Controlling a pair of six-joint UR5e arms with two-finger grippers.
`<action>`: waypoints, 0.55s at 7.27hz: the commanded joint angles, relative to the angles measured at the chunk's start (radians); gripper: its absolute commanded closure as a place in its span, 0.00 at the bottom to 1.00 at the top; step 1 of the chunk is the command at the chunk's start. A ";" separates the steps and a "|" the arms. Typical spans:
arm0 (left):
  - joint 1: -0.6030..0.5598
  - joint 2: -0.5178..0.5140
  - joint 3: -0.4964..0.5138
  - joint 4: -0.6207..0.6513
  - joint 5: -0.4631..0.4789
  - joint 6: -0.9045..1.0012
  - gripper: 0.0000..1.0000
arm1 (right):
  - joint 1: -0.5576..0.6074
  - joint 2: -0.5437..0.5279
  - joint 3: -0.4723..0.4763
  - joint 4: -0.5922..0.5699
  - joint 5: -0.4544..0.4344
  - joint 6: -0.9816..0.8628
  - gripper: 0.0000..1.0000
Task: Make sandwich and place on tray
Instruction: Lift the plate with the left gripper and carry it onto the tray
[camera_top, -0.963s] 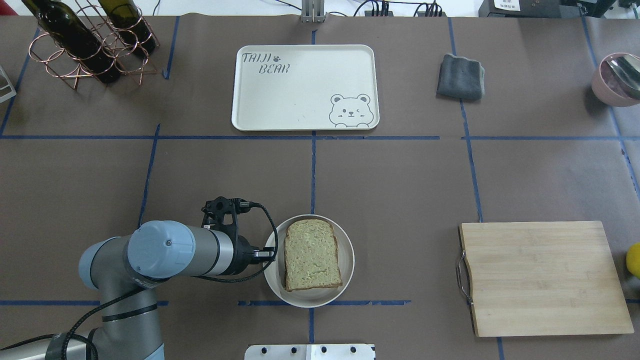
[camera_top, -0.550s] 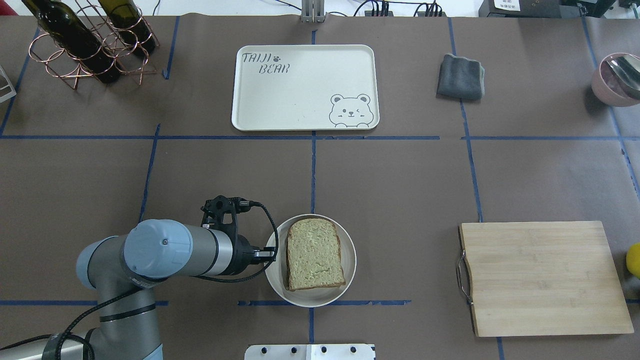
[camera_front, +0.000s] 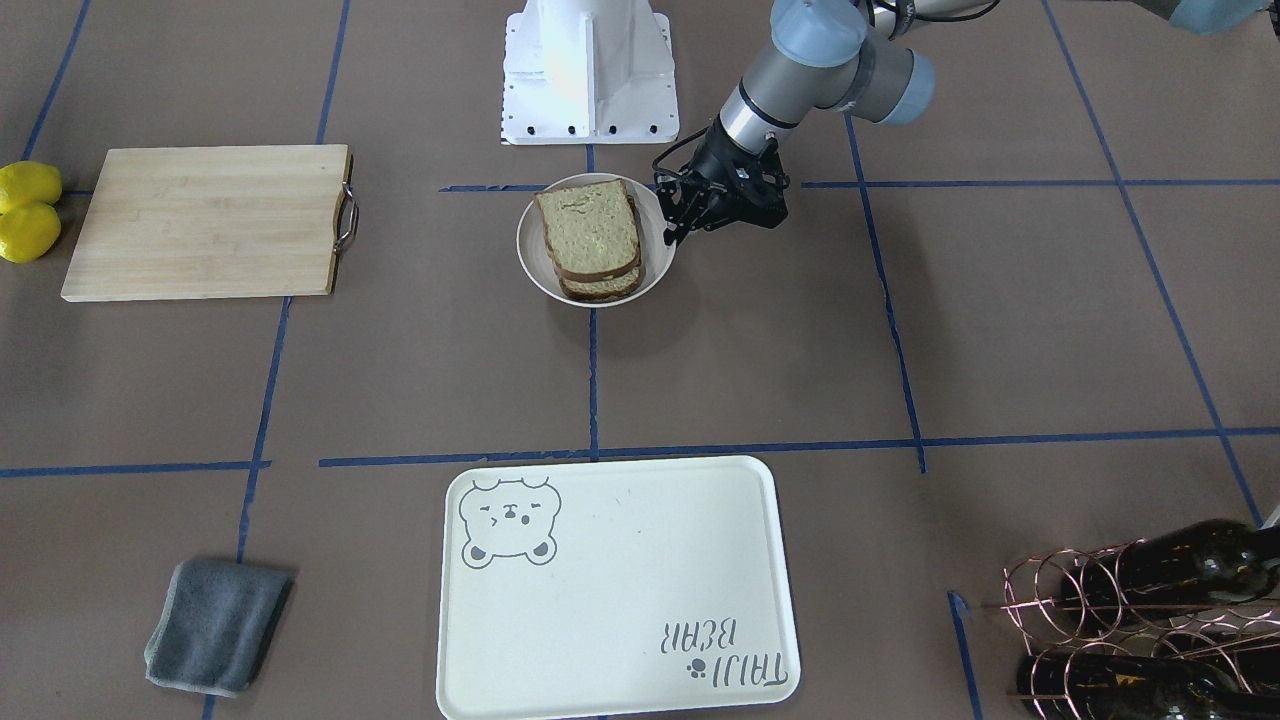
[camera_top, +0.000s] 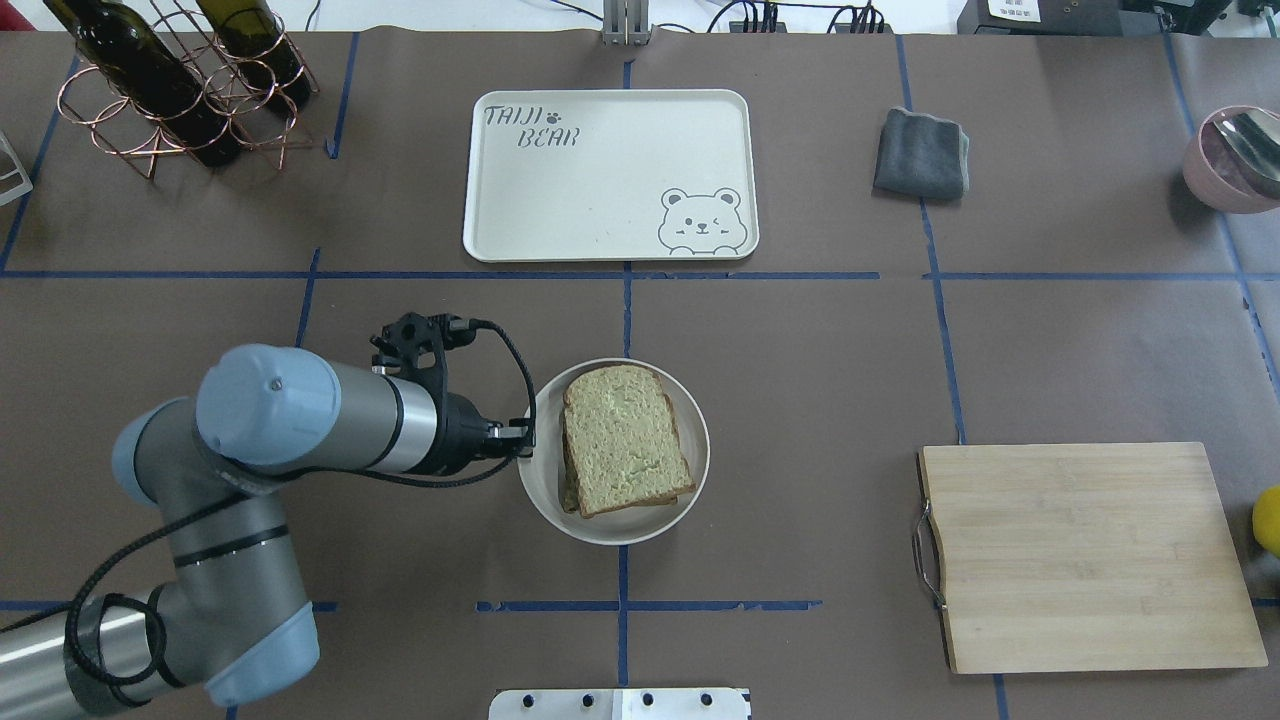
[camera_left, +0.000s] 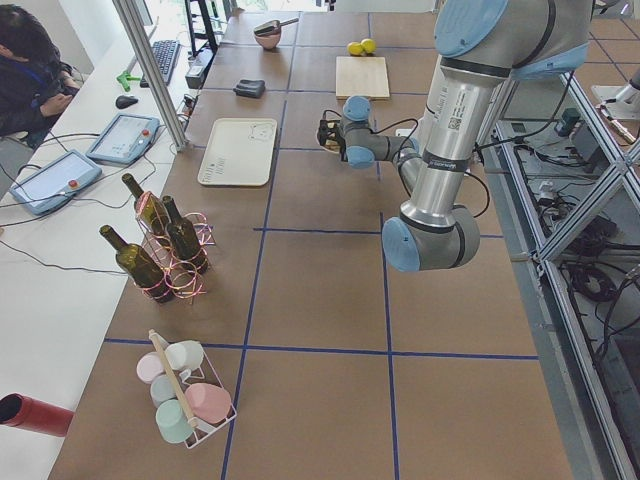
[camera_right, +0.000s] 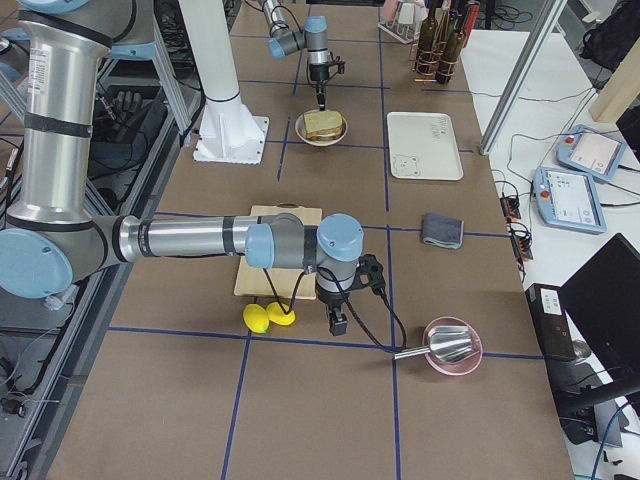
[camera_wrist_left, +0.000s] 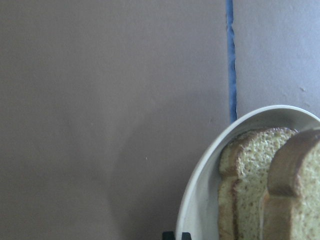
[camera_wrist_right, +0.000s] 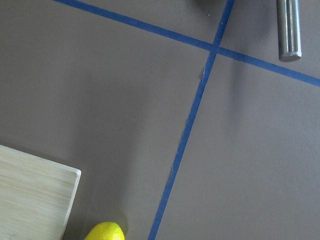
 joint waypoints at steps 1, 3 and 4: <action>-0.142 -0.072 0.079 0.001 -0.134 0.028 1.00 | 0.000 0.000 -0.001 0.000 -0.001 0.001 0.00; -0.250 -0.219 0.274 -0.002 -0.189 0.121 1.00 | 0.000 0.000 0.001 0.000 -0.001 0.001 0.00; -0.304 -0.306 0.396 -0.001 -0.235 0.163 1.00 | 0.000 0.000 -0.001 0.000 -0.003 -0.001 0.00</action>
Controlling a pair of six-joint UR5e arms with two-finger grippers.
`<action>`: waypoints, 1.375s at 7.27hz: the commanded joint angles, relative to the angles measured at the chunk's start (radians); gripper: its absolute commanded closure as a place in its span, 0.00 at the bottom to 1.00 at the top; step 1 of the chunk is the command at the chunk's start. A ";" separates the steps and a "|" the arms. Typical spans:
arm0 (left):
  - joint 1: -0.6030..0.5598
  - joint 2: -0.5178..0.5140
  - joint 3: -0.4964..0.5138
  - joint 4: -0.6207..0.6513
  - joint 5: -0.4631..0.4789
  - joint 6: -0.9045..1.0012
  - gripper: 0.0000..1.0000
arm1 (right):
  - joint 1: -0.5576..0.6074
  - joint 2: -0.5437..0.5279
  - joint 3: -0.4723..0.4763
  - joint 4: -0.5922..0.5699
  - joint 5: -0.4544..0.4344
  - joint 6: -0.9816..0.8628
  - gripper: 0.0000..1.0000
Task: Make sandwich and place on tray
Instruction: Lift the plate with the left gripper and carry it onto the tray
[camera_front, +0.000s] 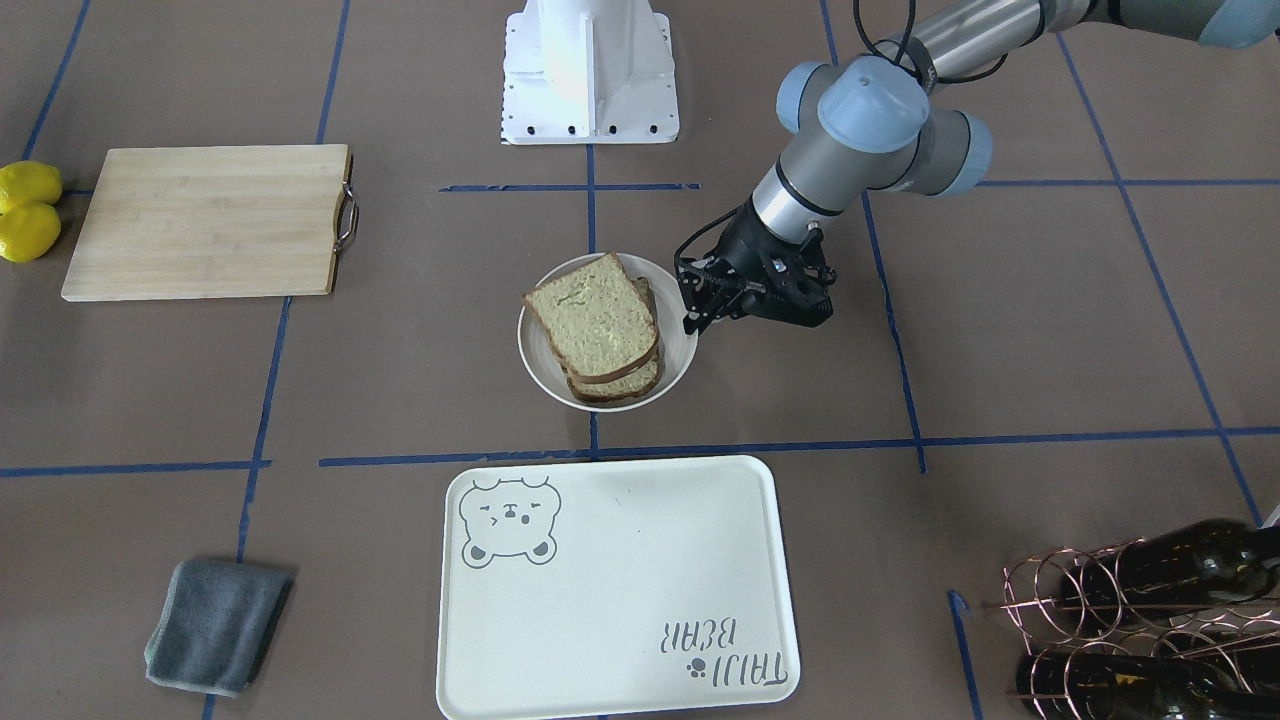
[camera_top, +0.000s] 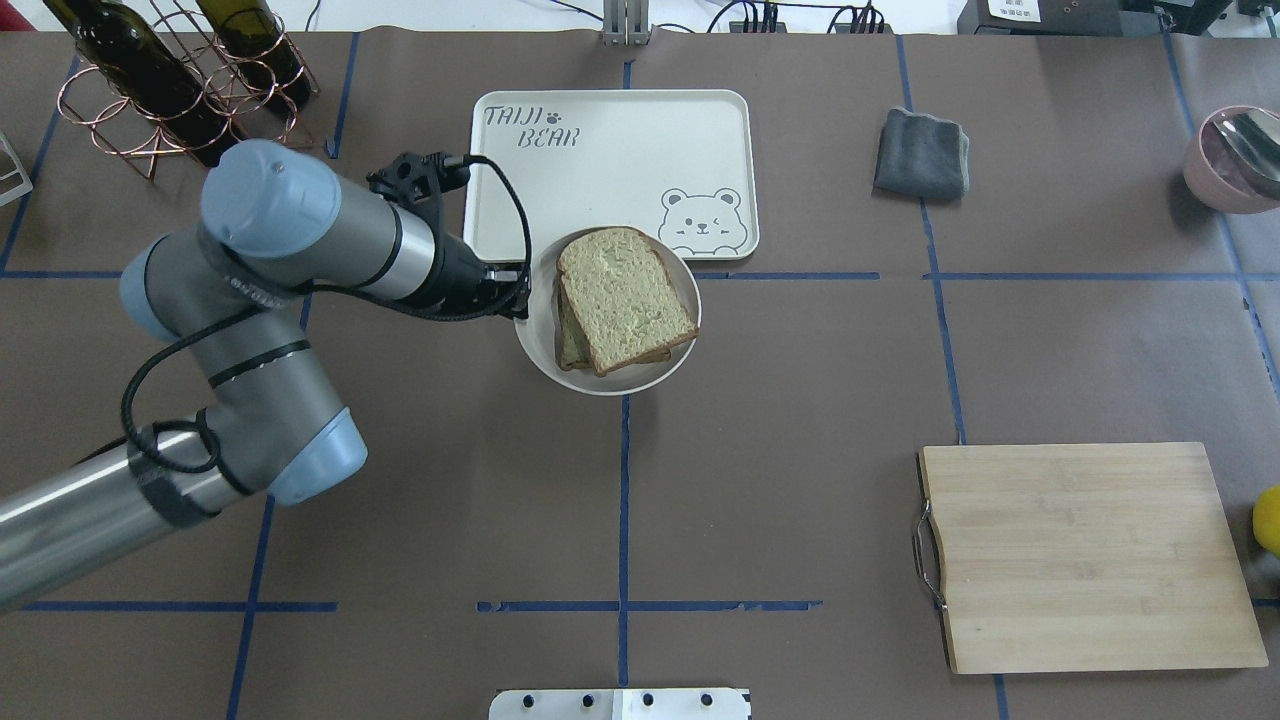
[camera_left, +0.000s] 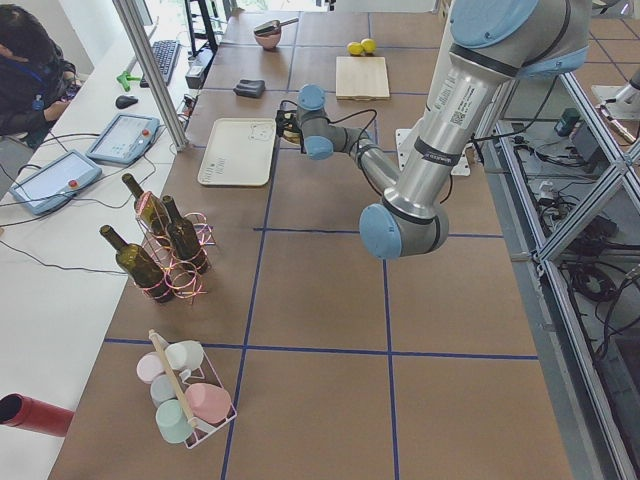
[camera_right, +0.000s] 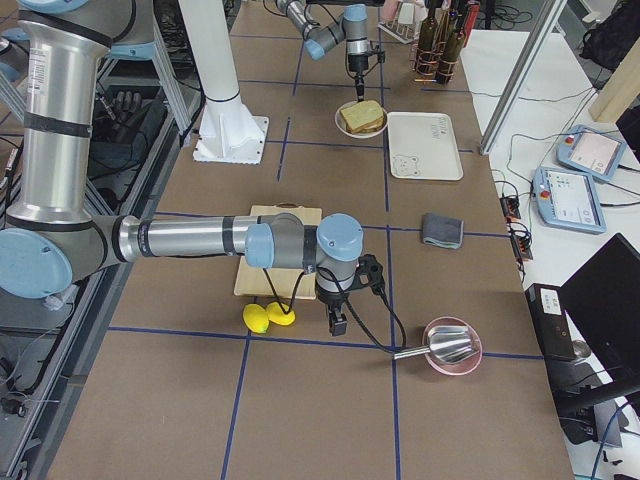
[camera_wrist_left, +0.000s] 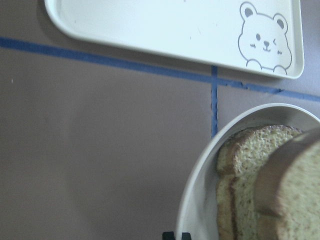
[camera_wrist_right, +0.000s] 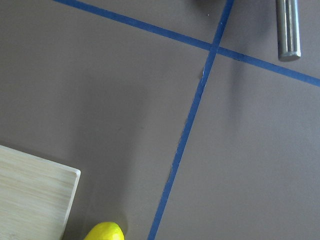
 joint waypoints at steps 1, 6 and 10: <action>-0.105 -0.192 0.281 -0.001 -0.075 0.097 1.00 | 0.000 0.000 -0.001 0.000 -0.001 0.000 0.00; -0.192 -0.477 0.885 -0.237 -0.149 0.162 1.00 | 0.000 -0.006 -0.001 0.000 -0.001 0.000 0.00; -0.173 -0.480 0.908 -0.267 -0.102 0.162 0.20 | 0.000 -0.006 0.004 0.000 0.002 0.002 0.00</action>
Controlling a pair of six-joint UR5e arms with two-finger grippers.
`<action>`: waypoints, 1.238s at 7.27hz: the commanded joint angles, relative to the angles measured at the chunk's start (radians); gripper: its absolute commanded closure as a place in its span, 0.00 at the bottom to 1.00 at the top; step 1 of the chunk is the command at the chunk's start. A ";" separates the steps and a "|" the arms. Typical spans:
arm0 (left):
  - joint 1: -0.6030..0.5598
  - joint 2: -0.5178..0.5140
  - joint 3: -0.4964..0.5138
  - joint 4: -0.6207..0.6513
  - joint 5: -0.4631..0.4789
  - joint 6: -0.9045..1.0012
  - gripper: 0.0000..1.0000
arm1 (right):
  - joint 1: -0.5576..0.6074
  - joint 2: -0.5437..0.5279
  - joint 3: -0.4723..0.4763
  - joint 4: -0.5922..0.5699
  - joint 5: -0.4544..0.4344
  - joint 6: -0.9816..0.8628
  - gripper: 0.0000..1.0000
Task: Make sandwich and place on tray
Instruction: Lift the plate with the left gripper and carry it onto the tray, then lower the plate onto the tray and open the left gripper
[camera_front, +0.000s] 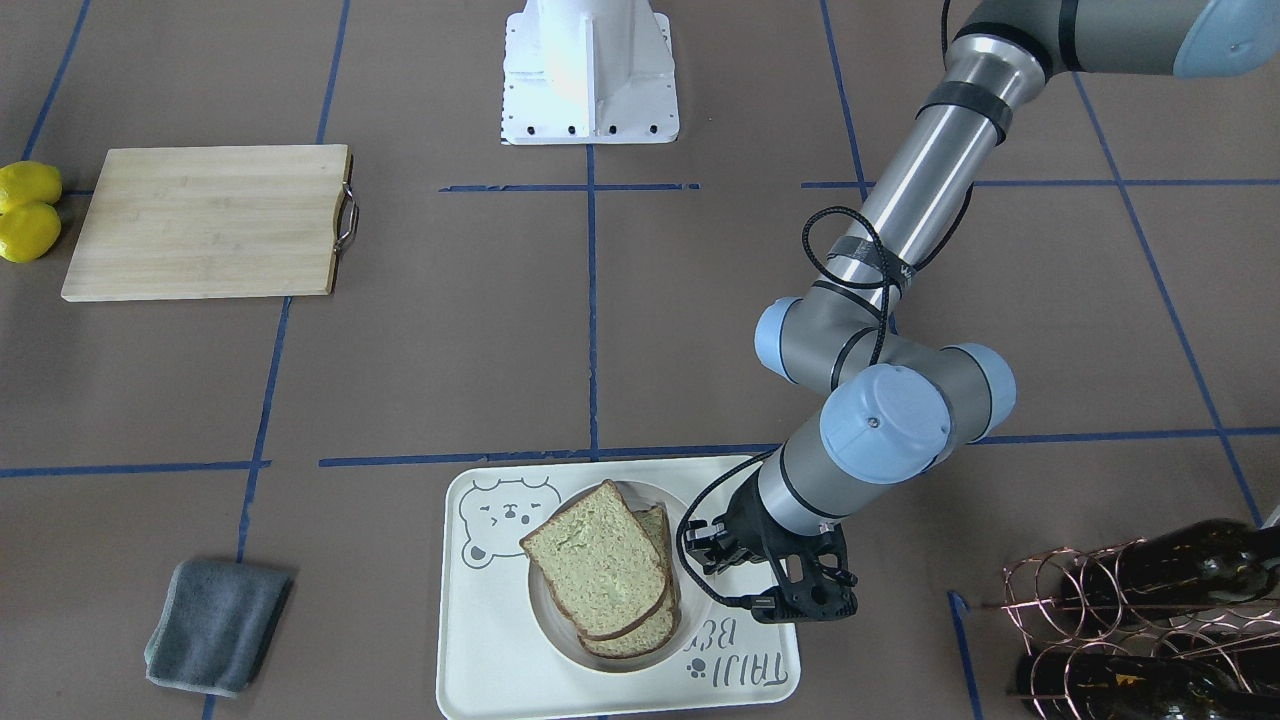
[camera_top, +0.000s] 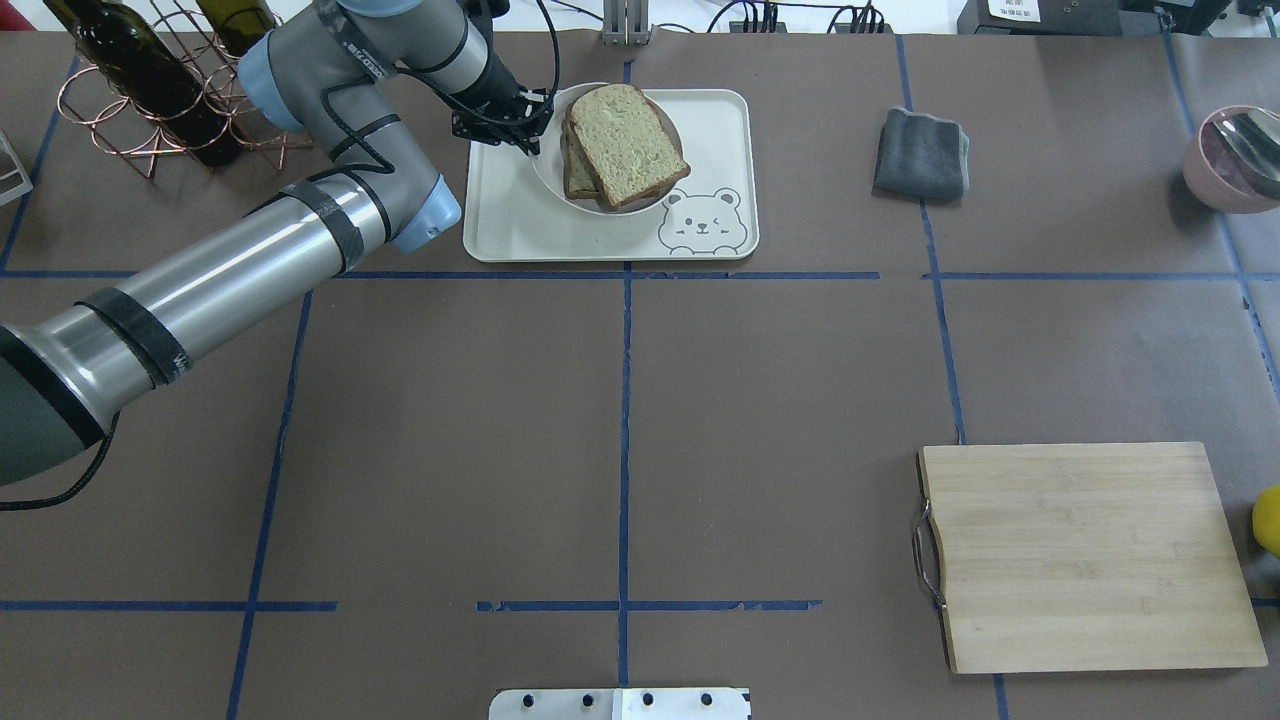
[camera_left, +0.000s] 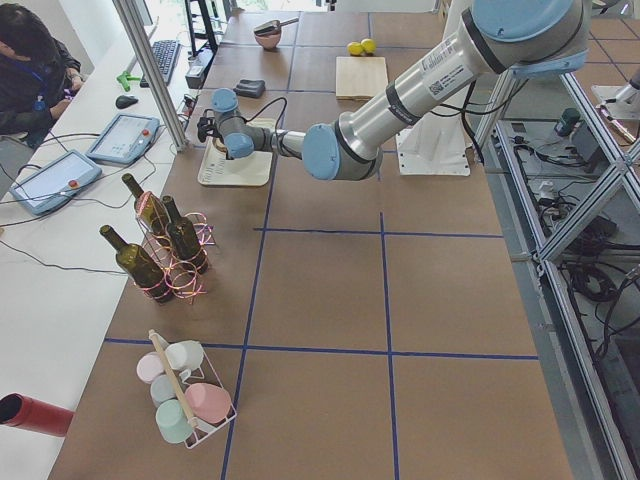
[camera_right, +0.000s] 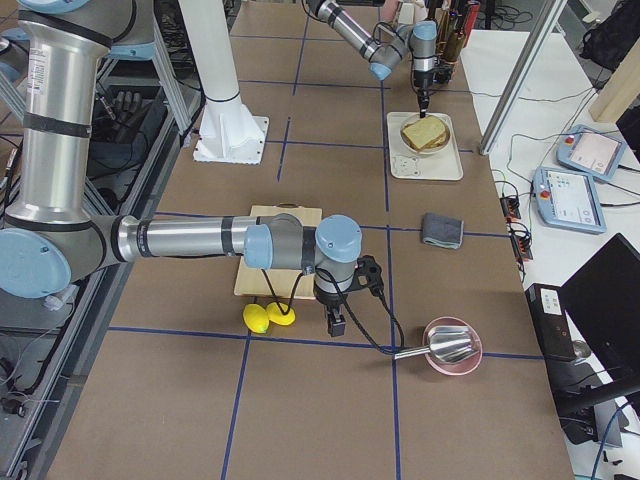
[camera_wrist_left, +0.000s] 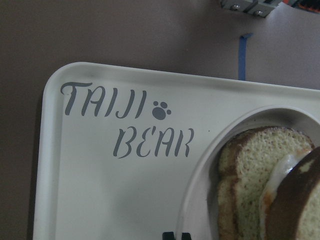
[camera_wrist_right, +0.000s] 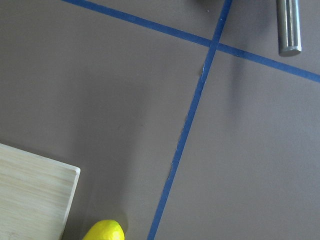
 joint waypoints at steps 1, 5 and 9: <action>0.007 -0.001 0.004 -0.005 0.012 0.000 0.09 | 0.000 0.000 0.001 0.000 0.001 0.000 0.00; 0.000 0.004 -0.069 0.012 0.005 0.035 0.00 | 0.000 0.003 0.001 0.000 0.001 0.000 0.00; -0.077 0.299 -0.621 0.318 -0.098 0.193 0.00 | 0.000 0.003 0.001 0.002 -0.001 0.002 0.00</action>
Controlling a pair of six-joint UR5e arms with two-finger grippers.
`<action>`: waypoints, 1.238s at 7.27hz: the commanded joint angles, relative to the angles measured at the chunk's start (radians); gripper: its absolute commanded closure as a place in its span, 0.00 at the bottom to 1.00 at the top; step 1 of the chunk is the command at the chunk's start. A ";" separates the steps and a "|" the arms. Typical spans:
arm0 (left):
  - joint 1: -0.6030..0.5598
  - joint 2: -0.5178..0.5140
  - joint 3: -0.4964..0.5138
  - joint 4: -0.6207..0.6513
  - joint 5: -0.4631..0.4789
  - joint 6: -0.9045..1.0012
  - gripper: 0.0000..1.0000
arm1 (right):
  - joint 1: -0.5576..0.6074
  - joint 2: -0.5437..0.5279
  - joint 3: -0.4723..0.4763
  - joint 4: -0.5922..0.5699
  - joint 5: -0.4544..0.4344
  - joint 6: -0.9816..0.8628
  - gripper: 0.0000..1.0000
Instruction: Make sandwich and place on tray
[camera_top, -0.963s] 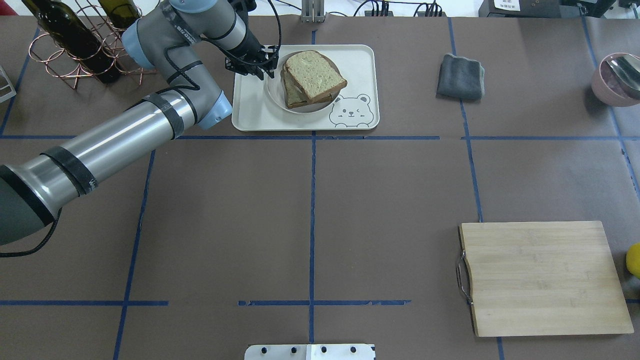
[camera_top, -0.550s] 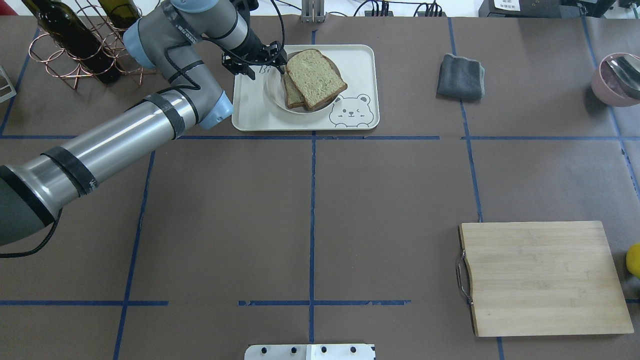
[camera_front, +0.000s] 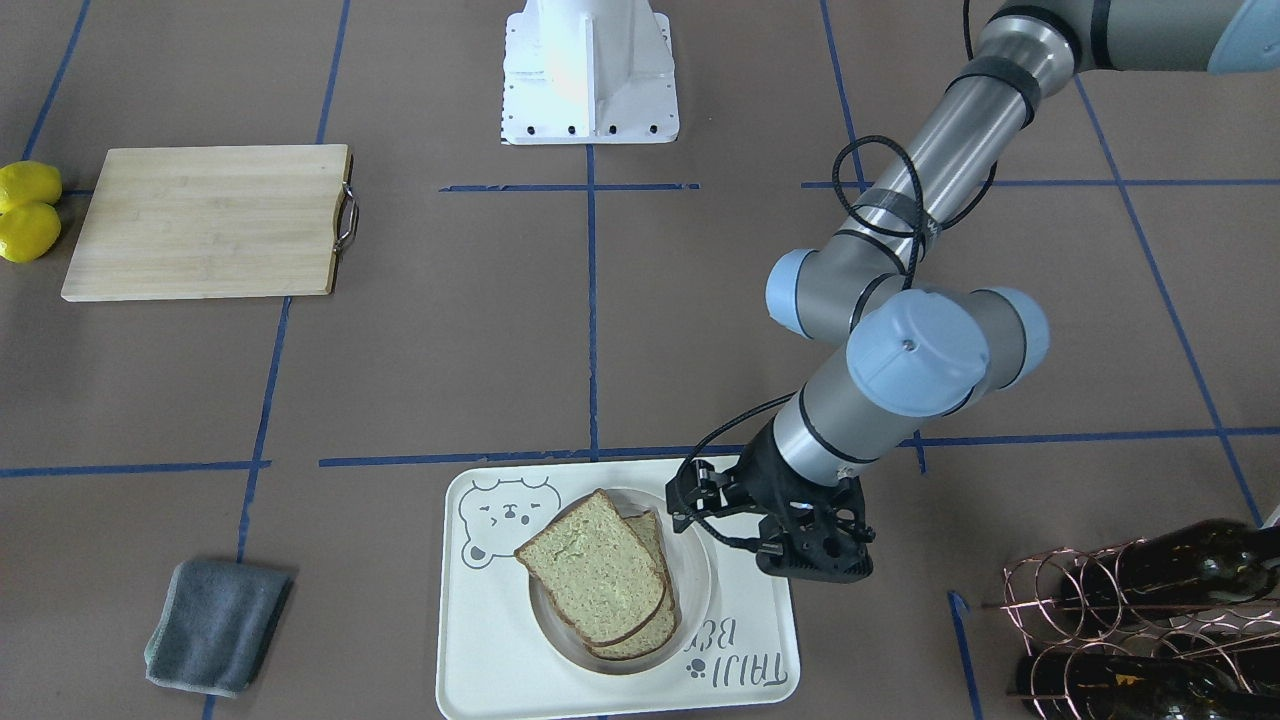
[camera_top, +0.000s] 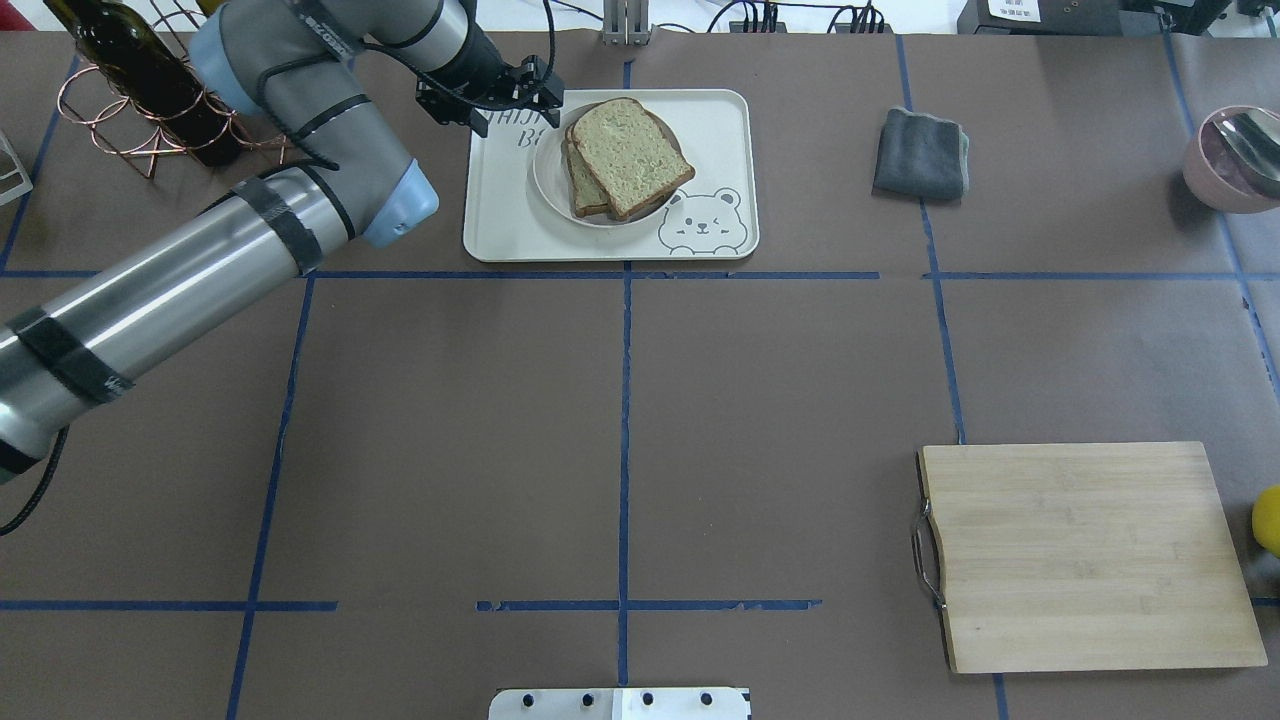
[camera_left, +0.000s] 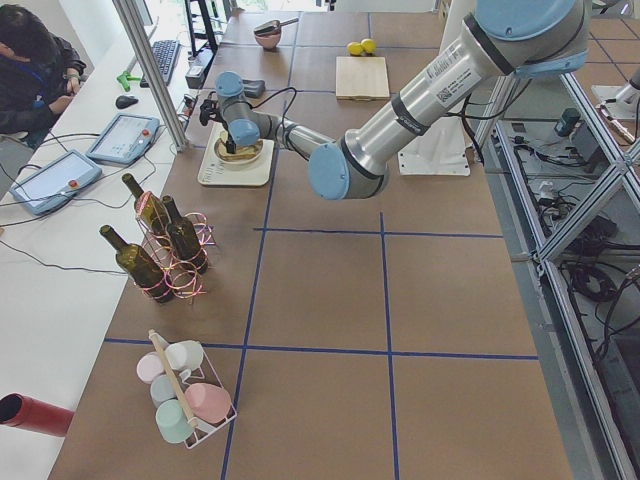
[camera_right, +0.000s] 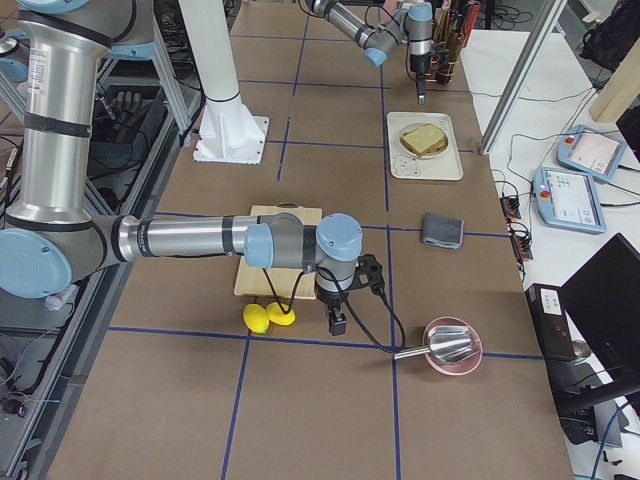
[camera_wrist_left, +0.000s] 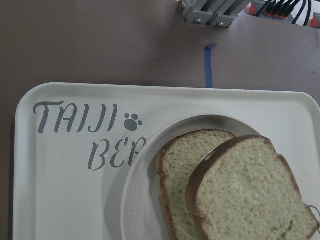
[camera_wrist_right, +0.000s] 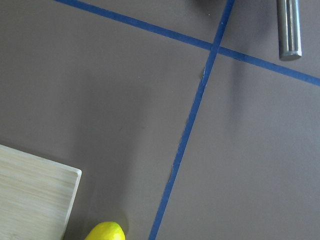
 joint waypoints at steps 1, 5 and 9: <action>-0.081 0.236 -0.342 0.157 -0.100 0.158 0.00 | 0.000 0.000 0.000 0.000 -0.001 -0.001 0.00; -0.283 0.633 -0.691 0.444 -0.102 0.730 0.00 | 0.000 0.002 0.000 0.002 -0.003 0.076 0.00; -0.523 0.972 -0.667 0.451 -0.134 0.931 0.00 | 0.000 -0.003 -0.002 0.002 -0.003 0.076 0.00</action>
